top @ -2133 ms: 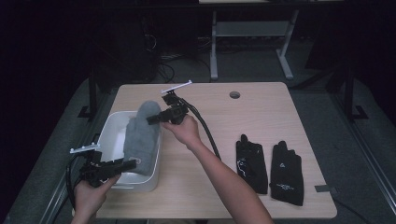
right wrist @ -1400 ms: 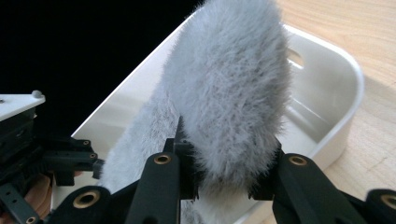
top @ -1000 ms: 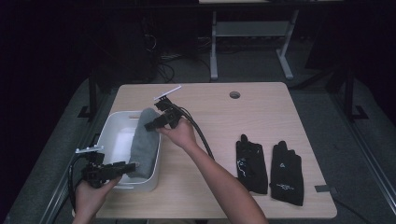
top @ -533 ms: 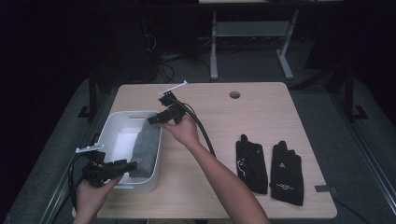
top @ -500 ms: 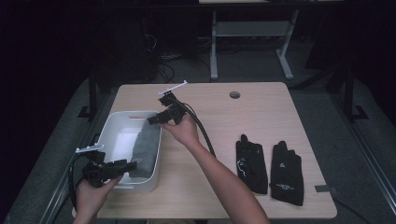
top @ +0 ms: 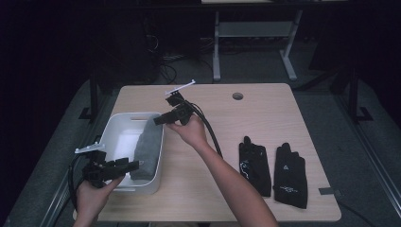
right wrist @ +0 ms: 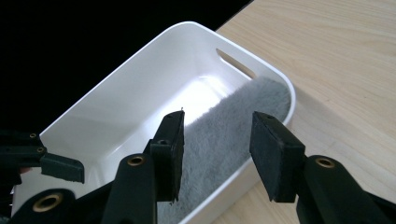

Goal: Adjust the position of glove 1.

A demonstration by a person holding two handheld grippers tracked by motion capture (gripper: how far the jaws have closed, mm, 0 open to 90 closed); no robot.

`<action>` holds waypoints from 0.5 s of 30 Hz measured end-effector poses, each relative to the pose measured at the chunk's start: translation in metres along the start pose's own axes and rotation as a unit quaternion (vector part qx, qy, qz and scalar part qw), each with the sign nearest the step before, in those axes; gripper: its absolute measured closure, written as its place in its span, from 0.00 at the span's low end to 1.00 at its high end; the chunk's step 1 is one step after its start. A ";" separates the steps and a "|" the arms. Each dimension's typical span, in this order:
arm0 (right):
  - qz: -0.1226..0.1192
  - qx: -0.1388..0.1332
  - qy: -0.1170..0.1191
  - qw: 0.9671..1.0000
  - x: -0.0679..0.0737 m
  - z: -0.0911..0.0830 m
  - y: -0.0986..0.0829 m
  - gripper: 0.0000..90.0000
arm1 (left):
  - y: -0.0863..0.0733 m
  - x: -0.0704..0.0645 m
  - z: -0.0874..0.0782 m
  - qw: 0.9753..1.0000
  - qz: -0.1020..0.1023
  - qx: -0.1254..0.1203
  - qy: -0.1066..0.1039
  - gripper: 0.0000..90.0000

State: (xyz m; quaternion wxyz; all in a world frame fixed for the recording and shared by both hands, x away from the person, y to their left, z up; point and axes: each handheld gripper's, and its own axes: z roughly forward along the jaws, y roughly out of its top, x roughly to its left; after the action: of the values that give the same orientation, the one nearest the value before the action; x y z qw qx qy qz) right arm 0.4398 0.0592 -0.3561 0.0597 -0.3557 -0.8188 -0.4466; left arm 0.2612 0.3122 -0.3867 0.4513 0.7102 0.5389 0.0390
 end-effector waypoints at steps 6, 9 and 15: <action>0.008 -0.010 0.015 1.000 -0.003 -0.013 -0.003 0.60 | 0.004 -0.007 0.002 1.000 0.011 0.001 -0.009 0.41; 0.011 -0.011 0.019 1.000 -0.004 -0.018 -0.004 0.60 | 0.007 -0.011 0.003 1.000 0.015 0.001 -0.012 0.41; 0.013 -0.020 0.032 0.999 -0.009 -0.031 -0.006 0.56 | 0.015 -0.019 0.004 0.999 0.029 -0.002 -0.018 0.41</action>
State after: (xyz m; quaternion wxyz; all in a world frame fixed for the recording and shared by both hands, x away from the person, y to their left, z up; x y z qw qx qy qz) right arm 0.4361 0.0285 -0.3455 0.0849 -0.3530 -0.8026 -0.4733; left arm 0.2665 0.2943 -0.3704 0.4609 0.7254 0.5097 0.0407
